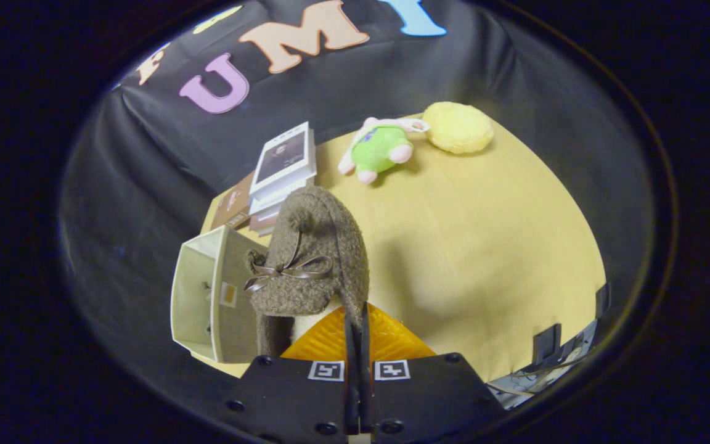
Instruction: Open the storage box then place both shoes into the box .Put the left shoe in first, then the right shoe, with the right side of both shoes facing outward in a uniform manner.
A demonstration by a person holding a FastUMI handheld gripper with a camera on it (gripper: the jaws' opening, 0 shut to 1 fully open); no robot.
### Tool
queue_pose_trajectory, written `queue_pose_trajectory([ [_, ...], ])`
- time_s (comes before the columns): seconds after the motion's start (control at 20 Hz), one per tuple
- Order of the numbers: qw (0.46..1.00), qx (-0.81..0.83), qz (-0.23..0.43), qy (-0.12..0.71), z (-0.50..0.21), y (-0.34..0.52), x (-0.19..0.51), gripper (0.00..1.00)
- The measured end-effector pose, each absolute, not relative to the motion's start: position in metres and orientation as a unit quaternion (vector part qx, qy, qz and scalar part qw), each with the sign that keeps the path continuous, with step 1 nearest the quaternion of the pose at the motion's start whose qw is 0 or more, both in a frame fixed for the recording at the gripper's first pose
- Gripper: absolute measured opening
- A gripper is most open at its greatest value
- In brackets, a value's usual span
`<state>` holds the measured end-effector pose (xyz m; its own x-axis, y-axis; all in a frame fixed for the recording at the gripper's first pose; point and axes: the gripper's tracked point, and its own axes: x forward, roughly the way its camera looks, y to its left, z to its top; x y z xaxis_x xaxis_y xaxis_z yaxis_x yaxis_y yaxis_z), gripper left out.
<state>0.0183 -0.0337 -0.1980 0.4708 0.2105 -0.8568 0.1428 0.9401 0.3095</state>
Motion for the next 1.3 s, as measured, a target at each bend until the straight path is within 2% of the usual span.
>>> queue_pose_trajectory([
  [0.8, 0.841, 0.203, 0.113, 0.488, -0.157, 0.148, 0.039, 0.04],
  [1.3, 0.837, 0.175, 0.092, 0.51, -0.202, 0.189, 0.033, 0.04],
])
